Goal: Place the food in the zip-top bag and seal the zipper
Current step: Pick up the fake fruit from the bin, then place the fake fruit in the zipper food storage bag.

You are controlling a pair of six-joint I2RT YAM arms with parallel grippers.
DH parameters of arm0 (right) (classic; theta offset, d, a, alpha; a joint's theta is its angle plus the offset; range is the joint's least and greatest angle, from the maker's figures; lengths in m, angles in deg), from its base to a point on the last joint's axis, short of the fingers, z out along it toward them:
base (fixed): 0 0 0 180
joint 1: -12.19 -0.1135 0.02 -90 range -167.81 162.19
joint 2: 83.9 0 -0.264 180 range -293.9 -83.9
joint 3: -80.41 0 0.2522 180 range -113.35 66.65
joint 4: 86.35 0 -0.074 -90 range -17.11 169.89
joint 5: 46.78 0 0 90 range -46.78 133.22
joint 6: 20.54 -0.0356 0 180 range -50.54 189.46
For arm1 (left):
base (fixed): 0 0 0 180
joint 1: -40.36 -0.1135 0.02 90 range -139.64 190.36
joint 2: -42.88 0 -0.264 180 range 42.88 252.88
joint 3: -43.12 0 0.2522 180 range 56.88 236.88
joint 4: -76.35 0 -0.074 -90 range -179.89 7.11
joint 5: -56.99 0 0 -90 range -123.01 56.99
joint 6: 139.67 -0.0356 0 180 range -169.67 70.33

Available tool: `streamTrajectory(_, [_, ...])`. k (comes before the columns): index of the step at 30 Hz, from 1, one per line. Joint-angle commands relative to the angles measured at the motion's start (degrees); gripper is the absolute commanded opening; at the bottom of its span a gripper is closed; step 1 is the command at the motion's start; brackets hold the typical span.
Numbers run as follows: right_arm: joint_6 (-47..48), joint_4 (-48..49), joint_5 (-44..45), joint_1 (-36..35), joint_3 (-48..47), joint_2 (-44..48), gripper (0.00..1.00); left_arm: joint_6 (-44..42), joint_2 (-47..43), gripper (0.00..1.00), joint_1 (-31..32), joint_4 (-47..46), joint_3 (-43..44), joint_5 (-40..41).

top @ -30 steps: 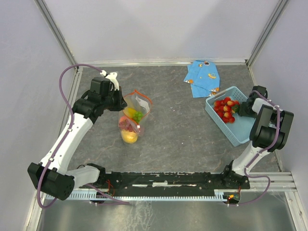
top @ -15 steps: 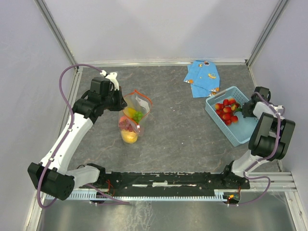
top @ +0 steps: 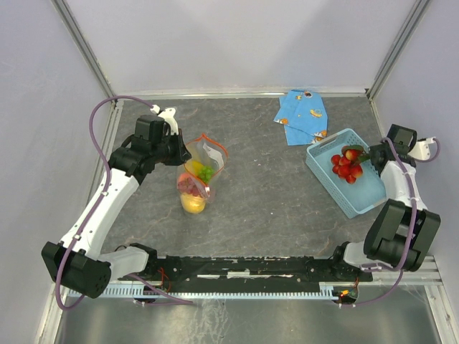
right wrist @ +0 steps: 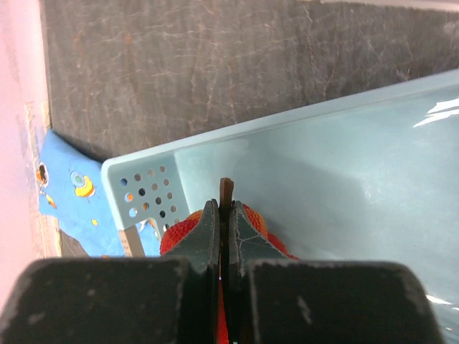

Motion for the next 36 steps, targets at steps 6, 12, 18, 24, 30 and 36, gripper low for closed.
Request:
streamTrajectory(6, [16.74, 4.99, -5.69, -1.45, -0.61, 12.88, 0.02, -3.58, -1.71, 0.03, -0.28, -4.5, 0.15, -6.56])
streamTrajectory(12, [23.06, 8.11, -17.56, -4.09, -2.7, 17.77, 0.02, -4.31, -1.7, 0.03, 0.34, -5.11, 1.11, -10.82])
streamTrajectory(18, [28.43, 12.82, -28.7, -10.69, -4.85, 21.12, 0.02, -5.25, -0.27, 0.03, 2.58, -4.72, 2.59, -14.36])
streamTrajectory(24, [34.57, 18.76, -33.16, -23.58, -5.34, 24.85, 0.02, -6.2, 2.25, 0.03, 4.39, -3.29, 4.85, -16.78])
streamTrajectory(30, [39.71, 23.99, -38.24, -34.25, -7.08, 25.21, 0.02, -6.5, 4.55, 0.03, 7.13, -2.18, 6.68, -17.4])
streamTrajectory(36, [42.8, 26.73, -43.08, -45.49, -9.89, 22.93, 0.02, -6.49, 6.76, 0.03, 9.17, -1.14, 8.24, -17.49])
